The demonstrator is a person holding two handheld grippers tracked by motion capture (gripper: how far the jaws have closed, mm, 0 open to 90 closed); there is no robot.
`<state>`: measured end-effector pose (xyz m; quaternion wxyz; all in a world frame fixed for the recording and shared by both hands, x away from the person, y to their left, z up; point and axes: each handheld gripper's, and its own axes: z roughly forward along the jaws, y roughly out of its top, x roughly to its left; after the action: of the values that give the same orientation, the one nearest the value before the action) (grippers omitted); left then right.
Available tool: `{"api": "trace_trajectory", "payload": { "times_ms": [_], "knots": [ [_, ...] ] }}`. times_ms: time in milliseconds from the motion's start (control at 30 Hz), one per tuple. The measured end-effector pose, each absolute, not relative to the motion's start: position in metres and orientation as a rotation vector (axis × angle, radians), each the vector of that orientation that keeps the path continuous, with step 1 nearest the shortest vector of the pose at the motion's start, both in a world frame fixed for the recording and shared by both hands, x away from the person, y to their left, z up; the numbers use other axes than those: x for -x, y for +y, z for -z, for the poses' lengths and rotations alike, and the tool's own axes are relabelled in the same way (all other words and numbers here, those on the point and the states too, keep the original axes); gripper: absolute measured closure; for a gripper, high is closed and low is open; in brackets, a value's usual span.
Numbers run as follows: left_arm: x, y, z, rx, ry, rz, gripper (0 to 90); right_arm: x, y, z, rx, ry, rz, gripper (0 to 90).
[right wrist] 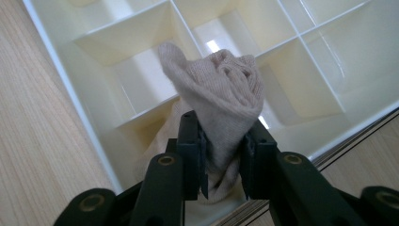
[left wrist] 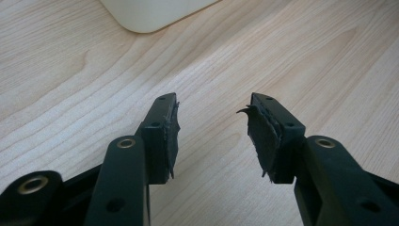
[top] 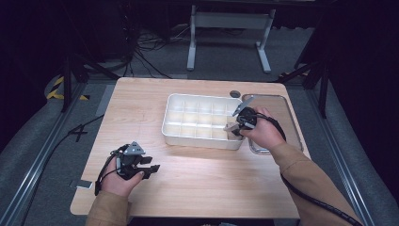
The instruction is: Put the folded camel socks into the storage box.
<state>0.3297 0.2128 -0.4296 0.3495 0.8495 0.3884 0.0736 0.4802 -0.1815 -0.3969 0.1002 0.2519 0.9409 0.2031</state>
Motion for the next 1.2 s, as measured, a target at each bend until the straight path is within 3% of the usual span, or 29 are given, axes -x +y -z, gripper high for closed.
{"api": "trace_trajectory", "payload": {
  "times_ms": [767,900,1067,1200],
  "knots": [
    [-0.329,0.212,0.429,-2.199,1.002,-0.195,53.7,-0.477,-0.165,0.413,-0.716,2.824,-0.382,73.6],
    [-0.329,0.212,0.429,-2.198,1.006,-0.189,53.6,-0.479,-0.168,0.409,-0.744,2.837,-0.416,69.6],
    [-0.330,0.211,0.430,-2.203,1.006,-0.192,53.6,-0.477,-0.169,0.402,-0.756,2.842,-0.450,55.6],
    [-0.330,0.211,0.430,-2.206,1.006,-0.192,53.6,-0.476,-0.167,0.395,-0.766,2.814,-0.511,51.2]
  ]
}}
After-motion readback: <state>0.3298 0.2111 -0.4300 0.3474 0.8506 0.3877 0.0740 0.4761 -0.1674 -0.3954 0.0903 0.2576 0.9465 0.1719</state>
